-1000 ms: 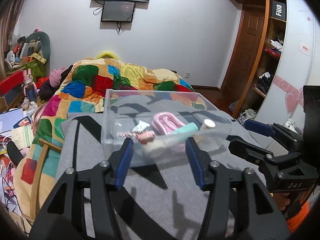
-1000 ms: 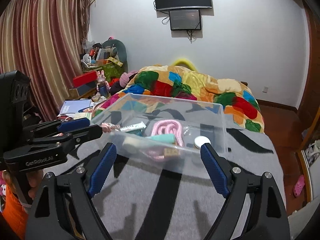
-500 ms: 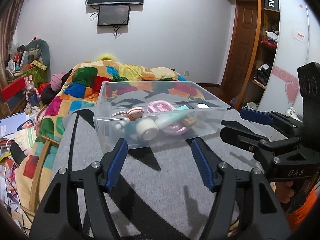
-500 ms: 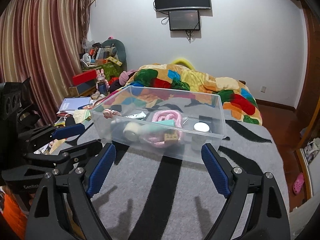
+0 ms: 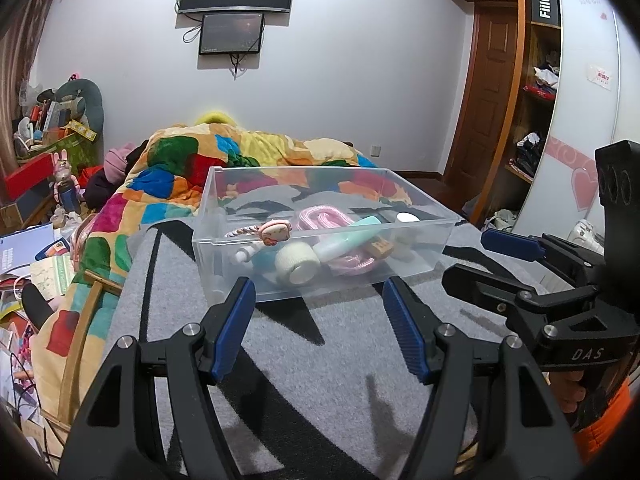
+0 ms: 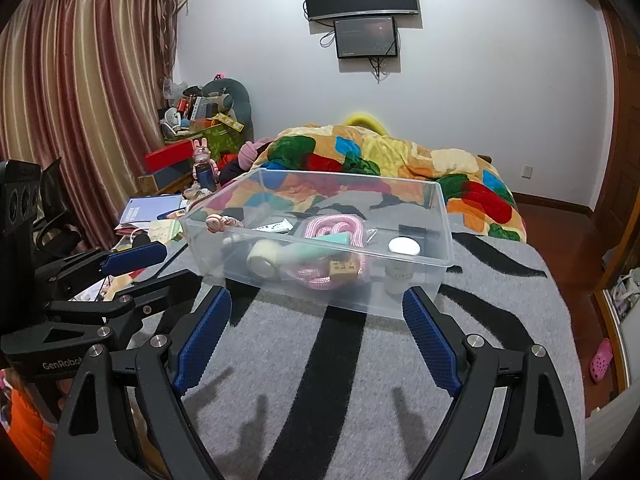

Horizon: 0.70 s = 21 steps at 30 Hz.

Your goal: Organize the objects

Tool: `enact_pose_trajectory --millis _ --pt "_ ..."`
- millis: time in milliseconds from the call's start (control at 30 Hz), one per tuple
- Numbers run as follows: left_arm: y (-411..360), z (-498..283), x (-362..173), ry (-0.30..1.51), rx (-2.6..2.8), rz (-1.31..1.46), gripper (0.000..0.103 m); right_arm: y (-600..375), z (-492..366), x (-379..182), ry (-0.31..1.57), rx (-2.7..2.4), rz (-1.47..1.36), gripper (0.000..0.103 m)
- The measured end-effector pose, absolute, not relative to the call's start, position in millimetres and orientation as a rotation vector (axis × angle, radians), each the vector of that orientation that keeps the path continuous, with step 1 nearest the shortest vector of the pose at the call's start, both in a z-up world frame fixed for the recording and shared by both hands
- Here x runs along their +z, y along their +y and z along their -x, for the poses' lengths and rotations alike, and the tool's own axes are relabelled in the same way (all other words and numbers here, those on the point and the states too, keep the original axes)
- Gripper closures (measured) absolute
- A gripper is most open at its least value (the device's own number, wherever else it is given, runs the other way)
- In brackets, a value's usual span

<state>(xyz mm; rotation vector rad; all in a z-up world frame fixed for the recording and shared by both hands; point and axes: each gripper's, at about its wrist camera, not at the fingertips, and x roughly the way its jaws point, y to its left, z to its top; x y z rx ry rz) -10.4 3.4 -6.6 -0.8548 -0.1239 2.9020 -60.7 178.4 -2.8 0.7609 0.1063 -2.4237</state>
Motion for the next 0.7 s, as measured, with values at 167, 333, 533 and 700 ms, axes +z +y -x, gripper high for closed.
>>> enact_pose_trajectory --millis 167,333,533,700 --pt "3.8 10.2 -5.7 -0.128 2.904 0.855 0.037 177.8 60.0 -2.9 0.105 -2.421 -0.764 0.017" --pt "3.7 10.2 -5.5 -0.127 2.904 0.856 0.037 177.9 59.4 -3.4 0.102 -2.420 -0.765 0.017" --pt "3.7 10.2 -5.6 -0.130 2.905 0.855 0.035 177.9 59.0 -4.0 0.101 -2.418 -0.766 0.017" --pt "3.5 10.2 -5.7 -0.129 2.903 0.855 0.034 178.0 59.0 -4.4 0.101 -2.417 -0.767 0.017"
